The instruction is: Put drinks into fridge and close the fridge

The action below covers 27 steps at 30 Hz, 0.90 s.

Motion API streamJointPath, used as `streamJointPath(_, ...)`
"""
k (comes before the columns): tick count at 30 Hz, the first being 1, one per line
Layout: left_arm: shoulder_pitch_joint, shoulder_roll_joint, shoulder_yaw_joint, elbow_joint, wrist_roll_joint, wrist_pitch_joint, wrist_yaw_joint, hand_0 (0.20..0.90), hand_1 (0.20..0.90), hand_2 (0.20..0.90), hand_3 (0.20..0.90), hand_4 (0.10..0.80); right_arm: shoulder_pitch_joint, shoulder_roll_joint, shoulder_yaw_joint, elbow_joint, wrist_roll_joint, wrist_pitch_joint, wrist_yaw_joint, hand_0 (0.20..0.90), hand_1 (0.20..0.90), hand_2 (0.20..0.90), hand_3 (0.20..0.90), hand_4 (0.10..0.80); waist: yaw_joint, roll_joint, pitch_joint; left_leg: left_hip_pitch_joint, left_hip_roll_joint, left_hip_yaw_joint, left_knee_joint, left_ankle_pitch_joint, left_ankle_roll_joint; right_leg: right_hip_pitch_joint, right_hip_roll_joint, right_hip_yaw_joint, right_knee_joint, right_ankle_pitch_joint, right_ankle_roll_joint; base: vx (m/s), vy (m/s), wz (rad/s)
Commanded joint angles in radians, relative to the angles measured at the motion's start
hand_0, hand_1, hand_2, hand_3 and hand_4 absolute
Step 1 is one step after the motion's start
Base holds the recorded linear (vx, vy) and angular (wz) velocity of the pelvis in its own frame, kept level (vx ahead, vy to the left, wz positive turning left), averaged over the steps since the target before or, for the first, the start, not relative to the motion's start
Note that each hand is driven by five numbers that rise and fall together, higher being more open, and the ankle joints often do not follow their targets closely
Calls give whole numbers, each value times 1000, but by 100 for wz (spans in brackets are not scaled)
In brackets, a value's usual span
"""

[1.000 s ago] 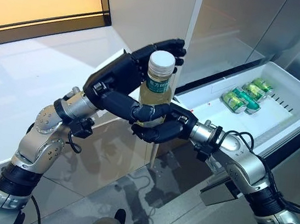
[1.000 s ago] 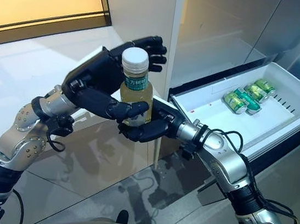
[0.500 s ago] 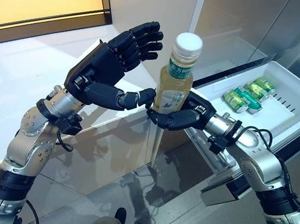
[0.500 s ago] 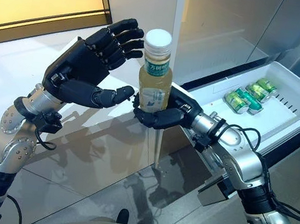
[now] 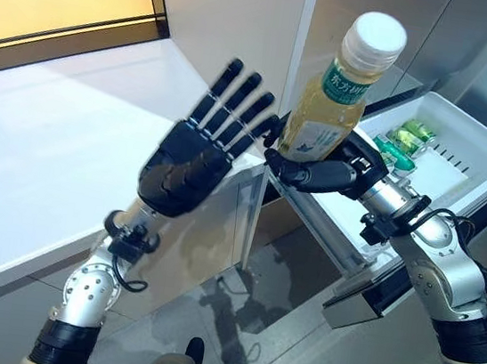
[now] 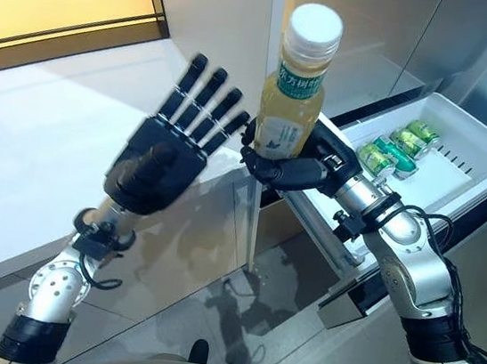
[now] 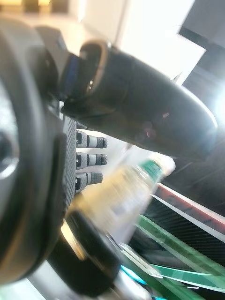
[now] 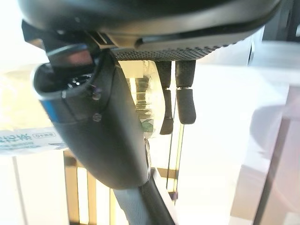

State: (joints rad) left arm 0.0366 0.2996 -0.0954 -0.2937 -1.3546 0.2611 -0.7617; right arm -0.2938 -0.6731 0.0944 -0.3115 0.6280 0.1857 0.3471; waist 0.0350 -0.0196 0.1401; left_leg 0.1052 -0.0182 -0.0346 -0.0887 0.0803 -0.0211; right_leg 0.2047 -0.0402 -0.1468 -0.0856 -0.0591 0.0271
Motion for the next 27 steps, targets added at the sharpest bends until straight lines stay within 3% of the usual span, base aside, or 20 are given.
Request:
streamJointPath(1,-9,1,-44,-2,-124,41,-140,900,900,900,900,800,-112,-3,-147,-109,99,-203,-63,300,300,300,200,100,-11,-24,-94,41,-45,-11,1,-115,51,-77,10,43,16,98,22,0,0,0)
streamJointPath(2,-2,-3,-54,7,-171,71,-159,900,900,900,900,800,-108,-9,-152,-106,101,-209,-64,300,300,300,200,100,-13,-24,-92,41,-45,-10,1,-116,52,-78,10,44,16,98,22,-34,7,-3)
streamJointPath(3,11,-7,-65,30,-281,170,-197,900,900,900,900,800,-101,-11,-159,-101,95,-217,-66,300,300,300,200,100,-16,-25,-90,40,-45,-6,1,-119,51,-80,10,46,16,99,23,-29,1,-4)
streamJointPath(4,17,-5,-69,31,-328,210,-194,900,900,900,900,800,-99,-12,-163,-99,93,-218,-68,300,300,300,200,100,-19,-26,-90,39,-44,-3,1,-119,51,-82,10,48,17,100,23,-24,-3,-4)
streamJointPath(10,59,-39,-136,99,-499,323,-99,900,900,900,900,800,-91,-27,-180,-87,99,-218,-73,300,300,300,200,100,-28,-36,-86,35,-42,7,1,-121,49,-89,11,52,16,104,27,0,0,0)
streamJointPath(15,124,-48,-119,210,-395,413,-160,900,900,900,900,800,-55,-44,-226,-68,157,-206,-38,300,300,300,200,100,-32,-41,-85,26,-38,19,1,-118,45,-99,13,56,16,108,29,0,0,0)
streamJointPath(16,153,-58,-110,260,-278,424,-186,900,900,900,900,800,-28,-45,-245,-66,169,-211,-27,300,300,300,200,100,-33,-40,-83,23,-37,23,1,-117,44,-103,14,58,18,108,30,0,0,0)
streamJointPath(17,156,-60,-110,269,-260,422,-192,900,900,900,900,800,-24,-44,-247,-66,168,-212,-26,300,300,300,200,100,-33,-40,-83,23,-37,24,1,-117,44,-103,14,58,18,108,30,0,0,0)
streamJointPath(20,209,-85,-82,453,-12,394,-270,900,900,900,900,800,51,-44,-298,-61,196,-230,-6,300,300,300,200,100,-41,-38,-81,18,-34,35,1,-114,45,-111,16,65,21,109,33,-21,8,-8)
streamJointPath(23,225,-96,-55,590,125,333,-248,900,900,900,900,800,96,-48,-330,-51,222,-235,-3,300,300,300,200,100,-47,-39,-81,16,-34,45,1,-114,46,-114,15,66,21,111,36,8,10,-8)
streamJointPath(26,232,-102,-25,698,266,240,-209,900,900,900,900,800,146,-52,-373,-51,222,-239,-7,300,300,300,200,100,-56,-36,-83,19,-33,52,1,-124,48,-114,17,73,19,103,39,20,19,-2)
streamJointPath(27,234,-96,-23,721,299,170,-174,900,900,900,900,800,160,-54,-387,-44,214,-245,-12,300,300,300,200,100,-59,-36,-81,19,-31,56,1,-124,48,-114,18,75,19,102,39,-5,18,-6)
